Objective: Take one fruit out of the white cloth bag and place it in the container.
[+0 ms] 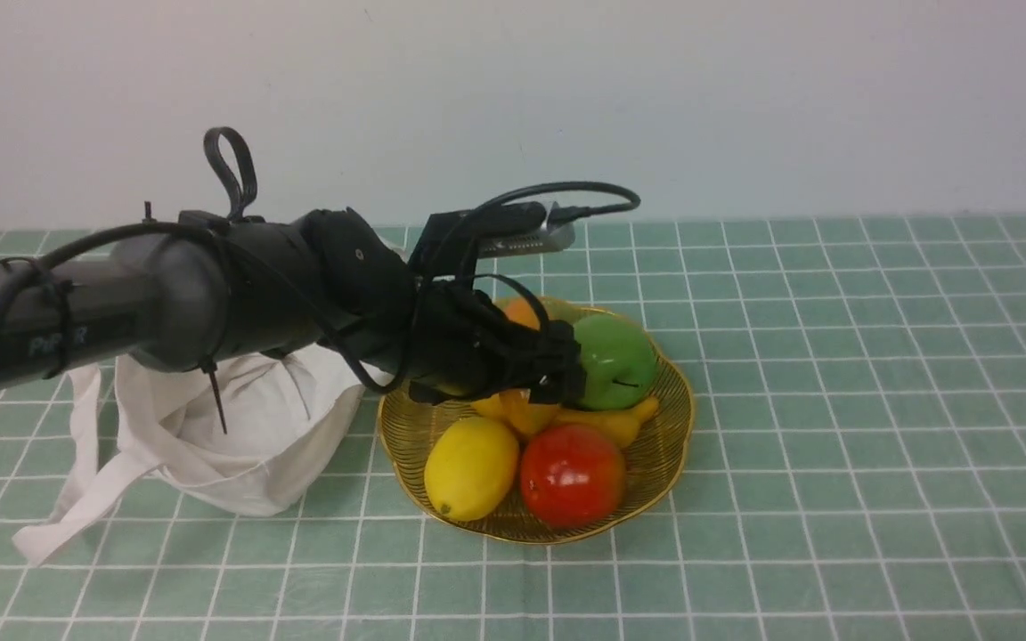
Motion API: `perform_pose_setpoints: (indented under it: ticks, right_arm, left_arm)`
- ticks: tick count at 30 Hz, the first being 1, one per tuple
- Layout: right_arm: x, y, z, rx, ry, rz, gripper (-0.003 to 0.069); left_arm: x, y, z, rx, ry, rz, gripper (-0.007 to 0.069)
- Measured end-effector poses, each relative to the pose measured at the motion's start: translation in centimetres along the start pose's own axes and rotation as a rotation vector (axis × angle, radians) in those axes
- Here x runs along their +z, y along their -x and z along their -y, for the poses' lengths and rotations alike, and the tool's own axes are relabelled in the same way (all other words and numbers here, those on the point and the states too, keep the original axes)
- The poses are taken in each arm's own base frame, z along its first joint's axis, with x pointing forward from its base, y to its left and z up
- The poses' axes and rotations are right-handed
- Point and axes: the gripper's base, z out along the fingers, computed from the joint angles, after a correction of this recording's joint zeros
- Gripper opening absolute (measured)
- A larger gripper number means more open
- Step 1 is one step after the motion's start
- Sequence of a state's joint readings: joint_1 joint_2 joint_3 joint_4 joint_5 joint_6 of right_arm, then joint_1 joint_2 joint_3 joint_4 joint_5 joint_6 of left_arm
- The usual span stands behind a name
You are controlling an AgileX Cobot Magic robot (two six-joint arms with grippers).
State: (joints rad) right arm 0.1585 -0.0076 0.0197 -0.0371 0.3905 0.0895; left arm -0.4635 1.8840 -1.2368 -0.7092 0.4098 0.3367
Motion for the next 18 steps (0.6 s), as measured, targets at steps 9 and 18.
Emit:
perform_pose_setpoints:
  ticks: [9, 18]
  right_arm:
    - [0.0, 0.0, 0.0, 0.0, 0.0, 0.0, -0.0015]
    - [0.0, 0.0, 0.0, 0.0, 0.0, 0.0, -0.0015]
  left_arm:
    - [-4.3, 1.6, -0.5, -0.016, -0.024, 0.047, 0.0612]
    - [-17.6, 1.8, 1.5, 0.183, -0.084, 0.111, 0.0048]
